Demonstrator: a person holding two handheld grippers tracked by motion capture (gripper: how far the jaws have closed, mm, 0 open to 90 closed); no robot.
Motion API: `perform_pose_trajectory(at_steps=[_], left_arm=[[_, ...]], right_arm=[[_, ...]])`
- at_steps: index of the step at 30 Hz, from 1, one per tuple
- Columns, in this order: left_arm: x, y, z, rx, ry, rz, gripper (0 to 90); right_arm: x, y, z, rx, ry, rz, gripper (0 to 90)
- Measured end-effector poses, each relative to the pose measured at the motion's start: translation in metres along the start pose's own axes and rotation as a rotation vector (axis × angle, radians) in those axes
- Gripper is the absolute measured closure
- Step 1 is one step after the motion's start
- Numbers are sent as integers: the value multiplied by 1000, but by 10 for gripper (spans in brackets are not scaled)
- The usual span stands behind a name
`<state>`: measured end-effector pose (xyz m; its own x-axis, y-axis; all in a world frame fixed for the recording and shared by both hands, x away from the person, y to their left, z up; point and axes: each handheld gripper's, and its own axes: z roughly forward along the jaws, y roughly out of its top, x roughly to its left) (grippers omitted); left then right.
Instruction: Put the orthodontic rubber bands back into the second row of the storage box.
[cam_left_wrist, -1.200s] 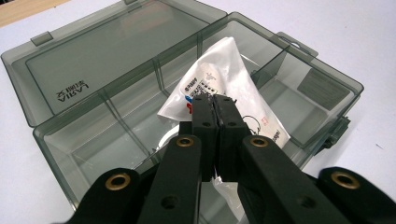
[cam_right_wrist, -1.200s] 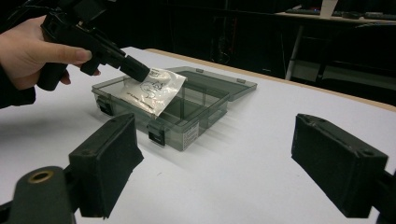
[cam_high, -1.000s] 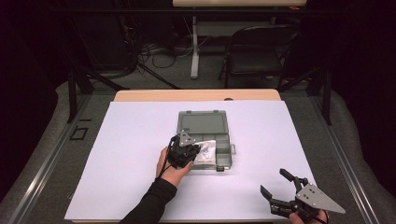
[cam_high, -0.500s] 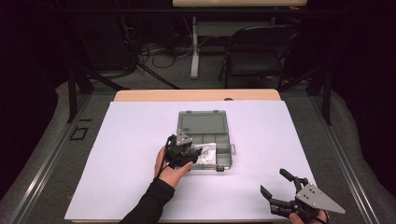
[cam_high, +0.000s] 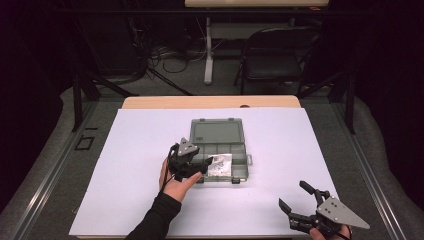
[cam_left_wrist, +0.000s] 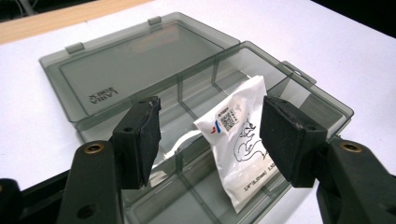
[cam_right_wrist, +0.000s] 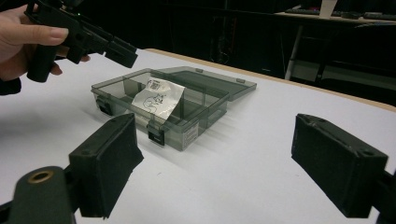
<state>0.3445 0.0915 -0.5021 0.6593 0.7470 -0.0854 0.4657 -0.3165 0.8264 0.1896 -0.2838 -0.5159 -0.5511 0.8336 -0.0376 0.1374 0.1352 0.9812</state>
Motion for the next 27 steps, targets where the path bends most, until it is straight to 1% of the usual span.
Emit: perform_pose_trajectory(at_steps=[1,3,4,5,6,7,9,11,12,16,19,22,25,26,27], left_arm=[[1,0,-2,-3,0,5,387],[4,-2,-8,-12,9,-3,387],[4,-2,-8,-12,9,-3,387],[7,-3,-13,-22,9,-9,387],[7,-3,-13,-22,9,-9,387],[8,-4,-16,-24,8,-10,387],[9,-5,-22,-27,17,-9,387],[12,-7,-28,-29,15,-21,372],[14,-8,-31,-40,17,-23,372],[20,-12,-45,-87,26,-31,322],[24,-14,-57,-108,21,-30,317],[29,-16,-69,-131,15,-55,316],[35,-19,-80,-150,11,-87,289],[37,-20,-84,-150,5,-87,256],[39,-21,-87,-154,2,-96,220]], right_arm=[[0,0,0,2,2,-2,142],[-1,0,-1,9,4,-3,143],[-1,0,-1,9,4,-3,143],[0,0,1,-10,-2,0,142],[0,0,1,-10,-2,0,142],[-1,0,-1,12,3,-3,142],[-1,0,0,4,1,-2,143],[-1,0,0,4,1,1,142],[-1,0,0,4,1,1,142],[-1,-1,0,6,-2,6,142],[-1,-1,0,10,-4,9,142],[-1,-1,0,10,-5,9,143],[-1,-1,0,10,-8,8,143],[-1,-1,0,10,-7,11,142],[-1,-1,-1,7,-8,9,142]])
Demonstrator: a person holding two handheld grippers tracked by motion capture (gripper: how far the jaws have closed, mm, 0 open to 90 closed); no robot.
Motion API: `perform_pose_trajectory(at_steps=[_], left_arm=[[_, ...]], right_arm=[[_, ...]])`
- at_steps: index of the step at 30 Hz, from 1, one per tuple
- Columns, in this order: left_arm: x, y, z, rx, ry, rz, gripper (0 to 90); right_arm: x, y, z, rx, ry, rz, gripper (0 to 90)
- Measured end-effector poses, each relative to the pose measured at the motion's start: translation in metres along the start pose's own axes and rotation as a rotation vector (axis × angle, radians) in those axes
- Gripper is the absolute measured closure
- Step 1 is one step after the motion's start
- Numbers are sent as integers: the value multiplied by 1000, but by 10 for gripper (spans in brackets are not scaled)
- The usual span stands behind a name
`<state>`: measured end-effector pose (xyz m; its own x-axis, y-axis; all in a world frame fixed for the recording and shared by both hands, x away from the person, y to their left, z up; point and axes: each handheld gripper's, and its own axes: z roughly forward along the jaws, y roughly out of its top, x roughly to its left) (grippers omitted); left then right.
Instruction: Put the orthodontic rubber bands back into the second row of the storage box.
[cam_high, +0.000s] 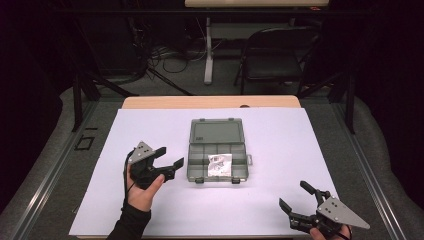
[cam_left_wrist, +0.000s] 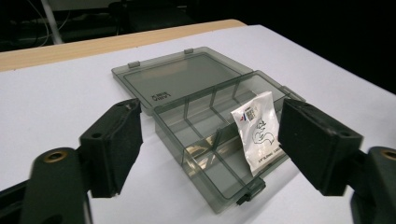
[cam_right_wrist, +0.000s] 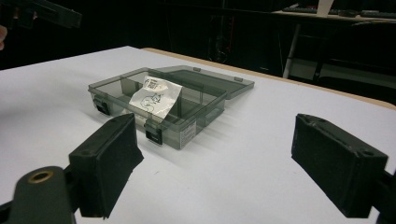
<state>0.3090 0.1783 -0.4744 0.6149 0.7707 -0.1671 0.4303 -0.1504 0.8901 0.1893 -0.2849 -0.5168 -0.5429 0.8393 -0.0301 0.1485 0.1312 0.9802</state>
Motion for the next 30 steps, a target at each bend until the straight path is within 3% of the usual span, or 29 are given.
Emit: perform_pose_trajectory(at_steps=[8,19,22,30], left_arm=[[11,-5,-22,-34,27,-13,154],[21,-19,-44,-81,62,4,117],[23,-23,-50,-80,89,22,117],[23,-30,-60,-88,92,52,85]], right_arm=[[0,0,1,1,1,-1,142],[0,0,0,0,-4,0,142],[0,0,0,2,-3,-3,143],[0,0,0,1,-2,-3,142]])
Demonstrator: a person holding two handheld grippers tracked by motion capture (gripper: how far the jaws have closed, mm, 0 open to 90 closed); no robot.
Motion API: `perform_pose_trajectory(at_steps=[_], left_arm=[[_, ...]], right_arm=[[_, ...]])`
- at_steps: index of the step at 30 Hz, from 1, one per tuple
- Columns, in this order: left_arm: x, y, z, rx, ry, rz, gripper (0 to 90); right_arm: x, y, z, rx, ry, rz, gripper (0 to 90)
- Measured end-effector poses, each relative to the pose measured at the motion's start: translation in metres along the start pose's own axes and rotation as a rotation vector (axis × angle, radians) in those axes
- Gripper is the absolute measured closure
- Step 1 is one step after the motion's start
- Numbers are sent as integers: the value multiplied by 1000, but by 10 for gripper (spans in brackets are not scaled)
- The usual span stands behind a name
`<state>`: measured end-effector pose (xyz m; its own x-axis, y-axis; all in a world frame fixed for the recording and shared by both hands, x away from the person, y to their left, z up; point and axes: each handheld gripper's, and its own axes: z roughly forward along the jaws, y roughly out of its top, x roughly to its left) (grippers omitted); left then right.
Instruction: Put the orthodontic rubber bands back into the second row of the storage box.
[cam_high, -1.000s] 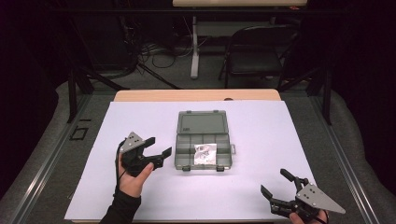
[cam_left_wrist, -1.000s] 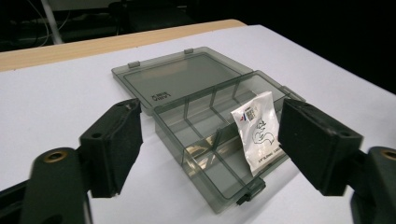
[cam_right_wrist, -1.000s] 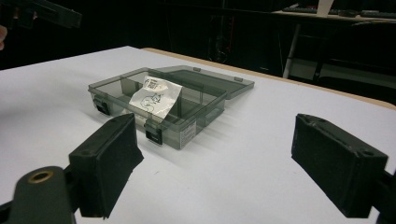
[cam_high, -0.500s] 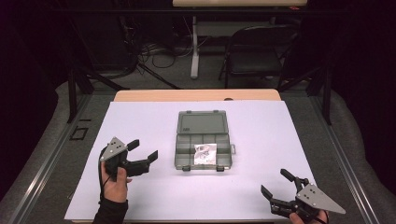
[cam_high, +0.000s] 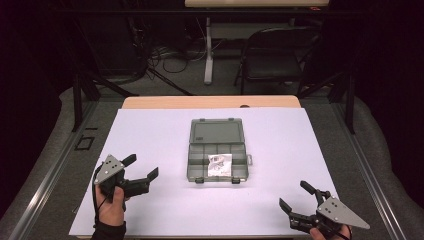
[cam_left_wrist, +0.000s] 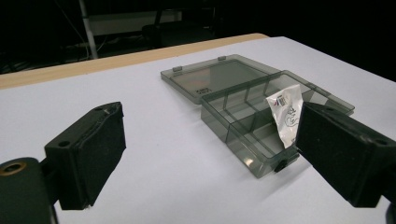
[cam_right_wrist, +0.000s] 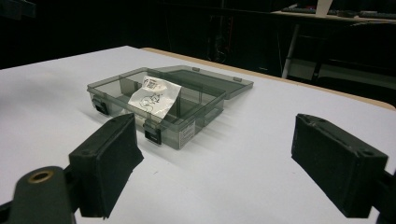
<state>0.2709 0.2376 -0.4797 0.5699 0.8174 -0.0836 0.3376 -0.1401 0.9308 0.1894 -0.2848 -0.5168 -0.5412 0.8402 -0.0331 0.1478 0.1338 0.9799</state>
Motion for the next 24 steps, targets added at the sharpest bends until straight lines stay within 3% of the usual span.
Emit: perform_pose_trajectory(at_steps=[6,14,24], left_arm=[[-1,-4,-8,-4,-9,32,84],[2,-13,-15,-5,-15,15,84],[6,-22,-17,-13,-23,23,84]], right_arm=[[0,0,0,0,0,0,142],[0,0,0,0,1,0,142],[0,0,1,3,2,0,143]])
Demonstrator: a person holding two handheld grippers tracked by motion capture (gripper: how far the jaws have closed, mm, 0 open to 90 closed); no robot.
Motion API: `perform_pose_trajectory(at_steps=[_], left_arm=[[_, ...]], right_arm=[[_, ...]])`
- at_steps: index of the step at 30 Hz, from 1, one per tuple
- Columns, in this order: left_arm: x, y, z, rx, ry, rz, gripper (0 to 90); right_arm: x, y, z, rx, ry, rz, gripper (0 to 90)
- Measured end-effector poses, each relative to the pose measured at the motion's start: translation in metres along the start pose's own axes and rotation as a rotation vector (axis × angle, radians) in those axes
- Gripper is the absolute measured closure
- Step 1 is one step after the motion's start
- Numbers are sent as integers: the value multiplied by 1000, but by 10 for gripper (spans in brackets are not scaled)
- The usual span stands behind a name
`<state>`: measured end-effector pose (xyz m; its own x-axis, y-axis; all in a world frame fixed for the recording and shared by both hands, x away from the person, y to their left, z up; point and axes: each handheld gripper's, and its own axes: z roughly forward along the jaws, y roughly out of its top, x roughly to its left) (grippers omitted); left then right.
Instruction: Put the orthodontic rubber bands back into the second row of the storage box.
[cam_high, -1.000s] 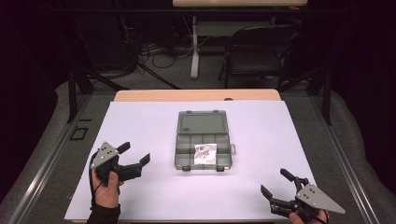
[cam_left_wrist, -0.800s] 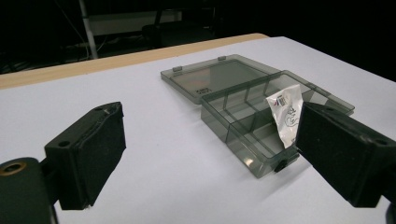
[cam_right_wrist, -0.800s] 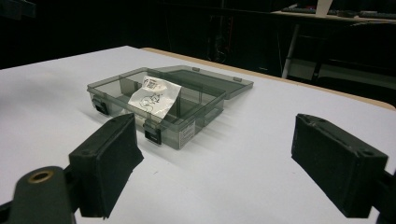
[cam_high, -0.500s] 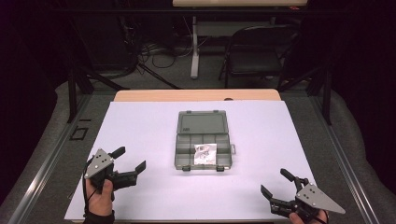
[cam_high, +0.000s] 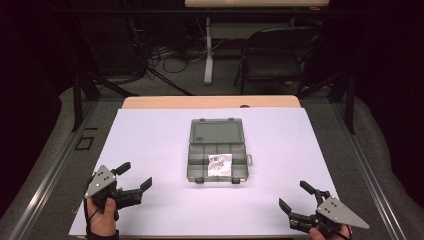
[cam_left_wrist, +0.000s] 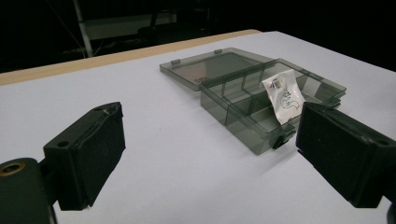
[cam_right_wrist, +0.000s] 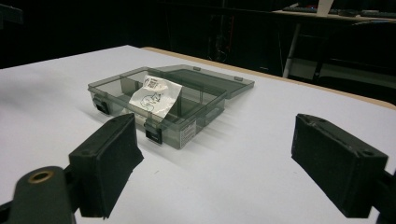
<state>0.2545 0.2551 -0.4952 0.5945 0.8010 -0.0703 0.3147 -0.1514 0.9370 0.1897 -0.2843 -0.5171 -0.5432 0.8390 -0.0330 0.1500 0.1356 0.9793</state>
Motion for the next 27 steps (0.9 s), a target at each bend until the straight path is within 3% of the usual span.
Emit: perform_pose_trajectory(at_steps=[14,27], left_arm=[[1,-7,6,15,0,-5,84],[3,-7,4,-1,13,-13,84]], right_arm=[[0,0,1,-4,-1,3,142],[0,-1,2,-11,0,5,142]])
